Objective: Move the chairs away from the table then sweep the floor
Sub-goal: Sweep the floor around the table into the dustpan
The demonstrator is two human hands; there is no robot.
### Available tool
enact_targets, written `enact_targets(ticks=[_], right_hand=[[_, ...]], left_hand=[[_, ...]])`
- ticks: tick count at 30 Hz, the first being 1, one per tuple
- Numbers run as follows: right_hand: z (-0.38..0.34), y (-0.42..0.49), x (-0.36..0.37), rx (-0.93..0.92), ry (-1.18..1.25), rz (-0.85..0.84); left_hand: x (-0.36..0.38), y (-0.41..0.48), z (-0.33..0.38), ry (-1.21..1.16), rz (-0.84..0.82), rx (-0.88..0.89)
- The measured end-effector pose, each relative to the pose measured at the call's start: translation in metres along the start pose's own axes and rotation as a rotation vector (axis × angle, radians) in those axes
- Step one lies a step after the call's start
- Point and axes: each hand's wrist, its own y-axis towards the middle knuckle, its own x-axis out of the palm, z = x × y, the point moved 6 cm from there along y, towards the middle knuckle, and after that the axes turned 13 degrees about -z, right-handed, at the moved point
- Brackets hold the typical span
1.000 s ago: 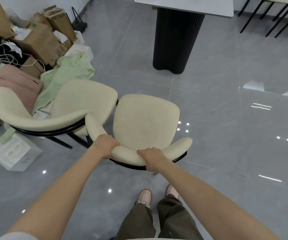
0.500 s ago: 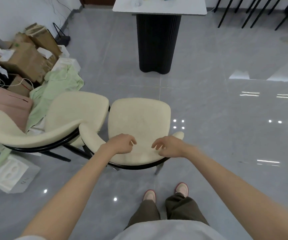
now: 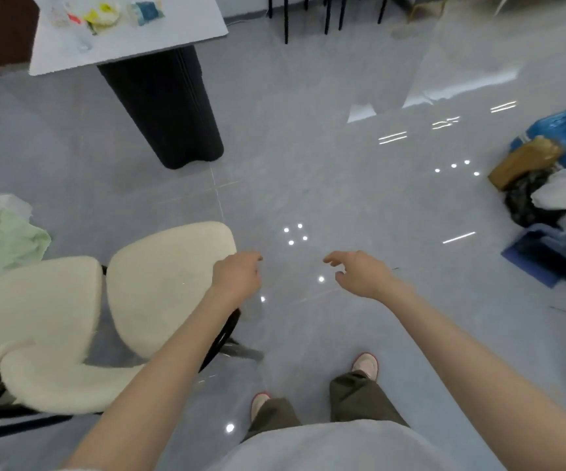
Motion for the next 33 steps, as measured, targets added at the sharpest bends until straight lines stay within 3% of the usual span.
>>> enact_targets(ticks=[7,18,33], right_hand=[[0.168,-0.036,-0.067,0.162,0.147,0.097],[0.417,-0.126,-0.135,0.464,0.447,0.286],[0.653,-0.153,-0.256,0.769,0.822,0.584]], left_hand=[[-0.01,0.077,0.185,0.1,-0.08,0.154],[-0.037,0.147,0.497,0.33,-0.052,0.554],[-0.076,0.281,0.82,0.423,-0.113,0.933]])
